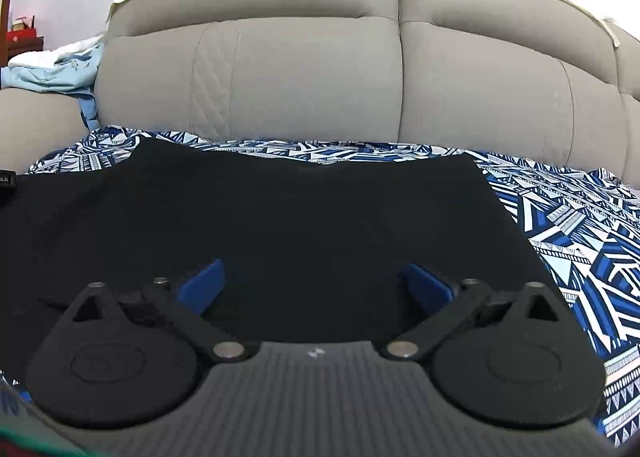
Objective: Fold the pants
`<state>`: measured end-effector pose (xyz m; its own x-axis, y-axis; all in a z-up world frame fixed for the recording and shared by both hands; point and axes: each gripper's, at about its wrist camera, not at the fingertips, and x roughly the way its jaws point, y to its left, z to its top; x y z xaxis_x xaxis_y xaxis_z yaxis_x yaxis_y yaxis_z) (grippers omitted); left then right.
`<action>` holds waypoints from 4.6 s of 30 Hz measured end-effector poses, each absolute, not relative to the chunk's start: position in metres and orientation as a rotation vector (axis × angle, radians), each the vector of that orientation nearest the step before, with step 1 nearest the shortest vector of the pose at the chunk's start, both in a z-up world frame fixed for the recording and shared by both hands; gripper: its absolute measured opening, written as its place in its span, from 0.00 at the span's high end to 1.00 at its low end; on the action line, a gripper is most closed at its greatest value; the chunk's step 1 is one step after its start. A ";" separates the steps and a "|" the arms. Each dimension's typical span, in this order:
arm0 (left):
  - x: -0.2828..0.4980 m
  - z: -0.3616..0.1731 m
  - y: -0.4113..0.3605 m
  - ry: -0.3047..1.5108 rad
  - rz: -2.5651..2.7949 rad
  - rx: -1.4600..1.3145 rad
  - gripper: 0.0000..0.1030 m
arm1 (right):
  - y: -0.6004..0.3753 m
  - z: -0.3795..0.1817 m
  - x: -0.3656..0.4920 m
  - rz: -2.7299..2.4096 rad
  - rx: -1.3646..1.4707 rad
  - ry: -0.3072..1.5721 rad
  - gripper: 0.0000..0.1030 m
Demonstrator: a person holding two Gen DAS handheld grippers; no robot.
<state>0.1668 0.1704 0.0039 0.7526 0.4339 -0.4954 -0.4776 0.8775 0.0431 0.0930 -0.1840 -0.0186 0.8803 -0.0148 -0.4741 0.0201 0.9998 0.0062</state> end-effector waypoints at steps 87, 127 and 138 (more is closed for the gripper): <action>0.073 0.000 0.254 0.430 0.412 -0.581 0.28 | -0.193 -0.023 0.082 0.090 -0.016 0.444 0.00; 0.092 0.130 -0.044 0.298 -0.301 -0.136 0.86 | -0.312 0.044 0.064 0.025 -0.062 0.410 0.00; 0.070 0.057 -0.152 0.508 -0.509 0.102 0.83 | -0.386 0.035 0.075 -0.070 0.264 0.430 0.00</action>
<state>0.0702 -0.1519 0.0574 0.7529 -0.4404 -0.4892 0.4899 0.8713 -0.0303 0.0749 -0.3856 0.0352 0.9070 -0.0115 -0.4210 0.1225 0.9636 0.2375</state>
